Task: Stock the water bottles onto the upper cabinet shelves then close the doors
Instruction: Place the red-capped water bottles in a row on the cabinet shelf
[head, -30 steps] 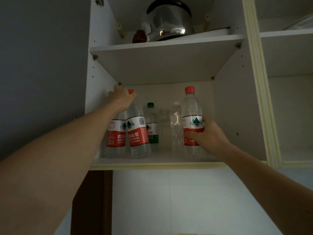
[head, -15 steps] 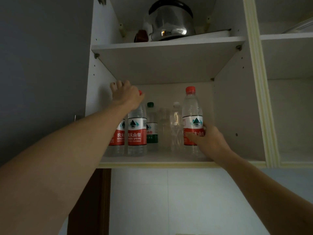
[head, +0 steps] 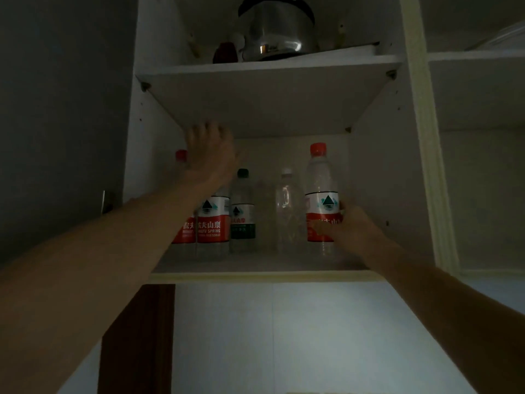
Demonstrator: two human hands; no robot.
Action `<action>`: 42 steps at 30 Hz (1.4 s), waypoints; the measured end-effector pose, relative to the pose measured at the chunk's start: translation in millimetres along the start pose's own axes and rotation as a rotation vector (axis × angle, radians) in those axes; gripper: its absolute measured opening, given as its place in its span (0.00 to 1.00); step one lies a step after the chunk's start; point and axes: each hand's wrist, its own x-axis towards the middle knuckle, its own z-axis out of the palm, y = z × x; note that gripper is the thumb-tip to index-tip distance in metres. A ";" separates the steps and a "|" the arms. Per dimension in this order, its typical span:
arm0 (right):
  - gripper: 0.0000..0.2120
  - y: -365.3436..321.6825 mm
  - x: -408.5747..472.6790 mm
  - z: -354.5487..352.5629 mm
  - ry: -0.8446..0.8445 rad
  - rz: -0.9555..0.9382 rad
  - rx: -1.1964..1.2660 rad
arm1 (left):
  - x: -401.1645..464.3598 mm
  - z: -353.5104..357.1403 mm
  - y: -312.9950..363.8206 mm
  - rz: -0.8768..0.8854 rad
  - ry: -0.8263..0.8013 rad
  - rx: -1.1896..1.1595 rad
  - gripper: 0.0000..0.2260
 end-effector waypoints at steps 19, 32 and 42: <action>0.22 28.2 48.4 -20.6 -0.133 0.030 -0.066 | -15.6 123.7 97.8 0.276 -0.497 -0.361 0.60; 0.28 12.7 69.4 -19.0 -0.165 0.220 -0.264 | -25.7 138.9 120.3 0.262 -0.372 -0.327 0.56; 0.31 16.8 82.5 -16.9 -0.158 0.283 -0.269 | -41.6 141.3 97.4 0.316 -0.466 -0.261 0.62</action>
